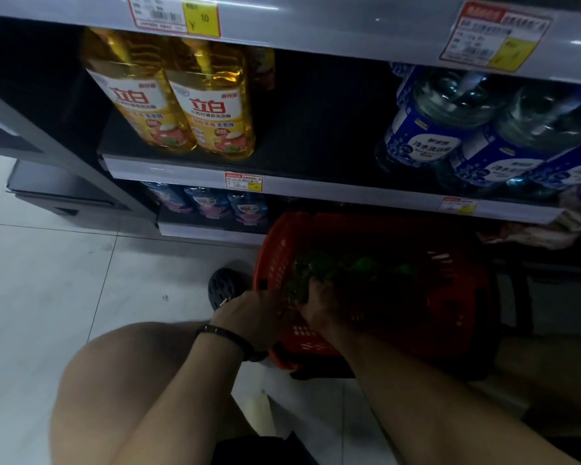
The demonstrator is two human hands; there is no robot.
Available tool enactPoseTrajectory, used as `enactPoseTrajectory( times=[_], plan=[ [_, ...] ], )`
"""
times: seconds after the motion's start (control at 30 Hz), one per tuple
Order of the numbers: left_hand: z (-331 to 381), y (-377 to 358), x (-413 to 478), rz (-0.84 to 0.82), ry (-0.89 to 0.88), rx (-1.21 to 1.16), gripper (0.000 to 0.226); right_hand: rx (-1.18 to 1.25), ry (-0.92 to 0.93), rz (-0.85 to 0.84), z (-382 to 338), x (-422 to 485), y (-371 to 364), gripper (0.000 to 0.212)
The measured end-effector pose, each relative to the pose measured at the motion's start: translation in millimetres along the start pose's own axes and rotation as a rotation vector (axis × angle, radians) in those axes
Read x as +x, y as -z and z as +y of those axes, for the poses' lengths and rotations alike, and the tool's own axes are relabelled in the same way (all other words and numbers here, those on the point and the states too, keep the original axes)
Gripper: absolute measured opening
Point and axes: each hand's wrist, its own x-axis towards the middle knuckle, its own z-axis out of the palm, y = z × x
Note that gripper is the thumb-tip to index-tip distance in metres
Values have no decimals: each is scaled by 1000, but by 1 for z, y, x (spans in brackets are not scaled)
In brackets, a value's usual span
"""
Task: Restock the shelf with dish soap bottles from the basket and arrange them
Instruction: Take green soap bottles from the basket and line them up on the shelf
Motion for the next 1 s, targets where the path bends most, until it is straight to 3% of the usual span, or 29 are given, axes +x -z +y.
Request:
enactPoseTrajectory(
  times=[0.17, 0.3, 0.4, 0.67, 0.83, 1.0],
  plan=[
    [-5, 3, 7, 33, -16, 61, 37, 80, -10, -9, 4, -9, 19, 73],
    [-2, 8, 3, -4, -80, 222, 34, 159, 100, 44, 20, -39, 47, 56],
    [3, 11, -4, 23, -84, 226, 48, 186, 209, 86, 26, -65, 74, 53],
    [28, 10, -39, 141, -213, -23, 91, 196, 407, 340, 15, -139, 155, 36],
    [43, -6, -73, 238, -517, -443, 79, 235, 453, 363, -5, -194, 220, 33],
    [70, -1, -106, 351, -695, -636, 73, 223, 556, 379, -32, -238, 285, 30]
  ],
)
